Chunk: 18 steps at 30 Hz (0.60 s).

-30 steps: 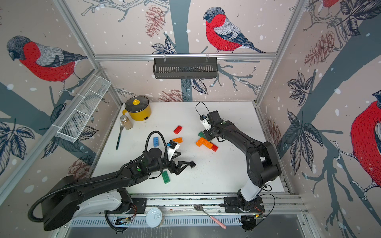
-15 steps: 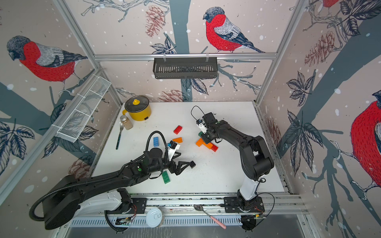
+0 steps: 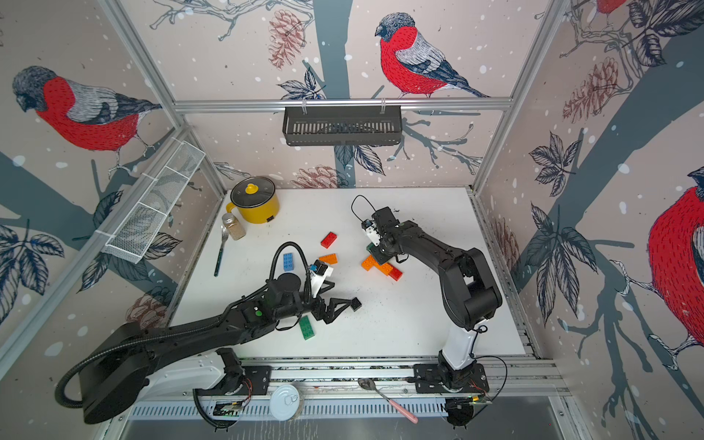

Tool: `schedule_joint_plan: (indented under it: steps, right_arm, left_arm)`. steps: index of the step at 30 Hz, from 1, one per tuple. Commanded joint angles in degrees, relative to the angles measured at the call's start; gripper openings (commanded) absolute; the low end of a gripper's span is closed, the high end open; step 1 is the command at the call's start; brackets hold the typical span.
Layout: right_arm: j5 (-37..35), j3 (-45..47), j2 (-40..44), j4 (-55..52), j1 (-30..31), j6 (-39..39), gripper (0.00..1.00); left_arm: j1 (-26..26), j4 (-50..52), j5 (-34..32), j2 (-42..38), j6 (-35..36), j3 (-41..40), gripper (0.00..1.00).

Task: Assemble a small pinwheel with lego
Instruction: Assemble the lego brick with the lego brick.

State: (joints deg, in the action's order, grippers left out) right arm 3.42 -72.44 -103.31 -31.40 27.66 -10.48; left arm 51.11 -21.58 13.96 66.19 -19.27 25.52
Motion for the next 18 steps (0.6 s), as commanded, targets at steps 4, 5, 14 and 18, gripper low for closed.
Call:
schedule_joint_plan:
  steps: [4, 5, 14, 18]
  right_arm:
    - [-0.3, -0.1, -1.7, -4.0, -0.8, -0.2, 0.09]
    - [0.0, -0.1, -2.0, -4.3, -0.8, -0.2, 0.09]
    - [1.6, 1.0, -3.4, -4.4, -2.0, 0.6, 0.09]
    - [2.6, 3.7, -3.1, -3.3, -2.6, 0.6, 0.09]
  left_arm:
    - [0.0, -1.6, 0.9, 0.2, 0.7, 0.4, 0.98]
    - [0.0, -1.7, 0.9, 0.1, 0.7, 0.5, 0.98]
    - [0.0, -1.8, 1.1, 0.3, 0.6, 0.5, 0.98]
    - [-0.1, -1.7, 1.1, 0.2, 0.8, 0.5, 0.98]
